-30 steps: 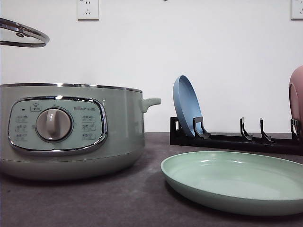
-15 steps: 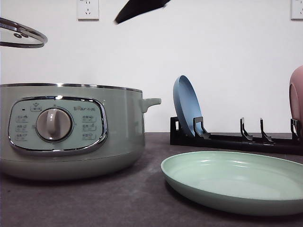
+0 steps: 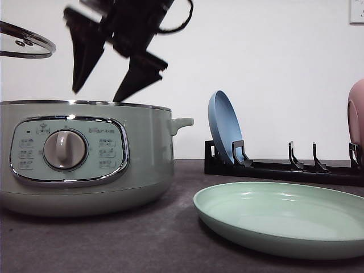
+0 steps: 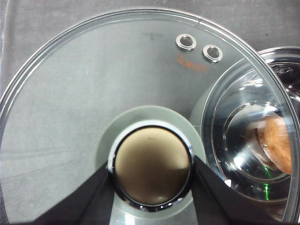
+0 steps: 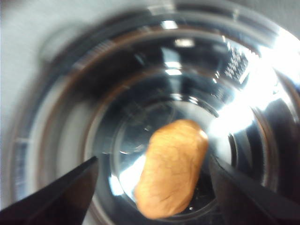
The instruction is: Transfer potato from steamer to green plate
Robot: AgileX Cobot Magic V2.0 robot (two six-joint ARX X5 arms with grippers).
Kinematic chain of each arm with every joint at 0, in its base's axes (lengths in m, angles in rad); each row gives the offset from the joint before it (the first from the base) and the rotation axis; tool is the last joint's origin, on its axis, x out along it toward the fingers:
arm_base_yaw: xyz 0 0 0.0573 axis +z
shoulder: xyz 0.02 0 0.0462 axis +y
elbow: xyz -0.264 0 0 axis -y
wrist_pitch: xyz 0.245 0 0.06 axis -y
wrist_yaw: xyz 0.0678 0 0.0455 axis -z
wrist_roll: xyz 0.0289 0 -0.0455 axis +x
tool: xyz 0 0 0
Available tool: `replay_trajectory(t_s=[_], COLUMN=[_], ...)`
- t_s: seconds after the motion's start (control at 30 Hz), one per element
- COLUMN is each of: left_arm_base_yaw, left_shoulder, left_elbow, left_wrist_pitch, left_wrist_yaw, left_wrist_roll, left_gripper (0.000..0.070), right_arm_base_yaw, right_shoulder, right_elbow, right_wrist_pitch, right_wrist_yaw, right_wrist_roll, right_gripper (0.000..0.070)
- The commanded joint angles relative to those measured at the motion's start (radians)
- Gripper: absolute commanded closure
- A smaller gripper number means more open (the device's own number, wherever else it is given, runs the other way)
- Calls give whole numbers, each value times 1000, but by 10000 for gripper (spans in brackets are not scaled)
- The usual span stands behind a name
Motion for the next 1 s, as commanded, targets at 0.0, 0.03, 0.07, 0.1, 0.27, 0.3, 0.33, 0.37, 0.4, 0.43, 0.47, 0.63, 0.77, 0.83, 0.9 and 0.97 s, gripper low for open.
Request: replay_trajectory(t_s=[0.0,0.03,0.07,0.1,0.27,0.3,0.33,0.37,0.4,0.43,0.47,0.63,0.77,0.83,0.9,0.97], left_arm_base_yaw=[2,2,2,2,2,2,2,2,2,2,2,2,2,2,2,2], left_shoulder=[-6,-6,-6,-6,-6,-6,-6,-6,-6,-6,-6,-6,-6,-6,-6,-6], left_elbow=[30,30,30,30,30,30,30,30,30,30,30,30,30,30,30,30], left_wrist_pitch=[36,36,35,36,36,36,35,35,35,34,34,34,34,34,34,33], left_wrist_yaw=[-3,-3,-3,-3,-3,-3,-3,-3,-3,-3,-3,-3,-3,-3,-3,-3], left_wrist_roll=[-2,-2,-2,-2,-2,-2,-2,-2,-2,-2,-2,-2,-2,-2,-2,-2], left_gripper=[700,700,700,700,700,700,700,700,700,700,700,700,700,700,700,700], right_arm_base_yaw=[15,17,18,19,30,31,32,34,35,36,37,37,37,37,37,37], right_shoulder=[28,34,37,42,69,76,82,86,93,98,100,102,103,108,115,127], right_elbow=[31,31,31,31,31,31,31,31,31,31,31,30,29,29,29,29], right_wrist_pitch=[15,19,20,25,33,34,34,33,36,37,37,37,32,32,28,23], right_wrist_yaw=[15,23,28,28,47,48,48,49,54,61,72,84,100,100,100,100], right_wrist_roll=[11,11,11,11,22,22,23,24,24,24,25,24,25,25,25,25], right_gripper=[214,214,214,214,214,214,214,214,214,214,213,213,212,212,212,212])
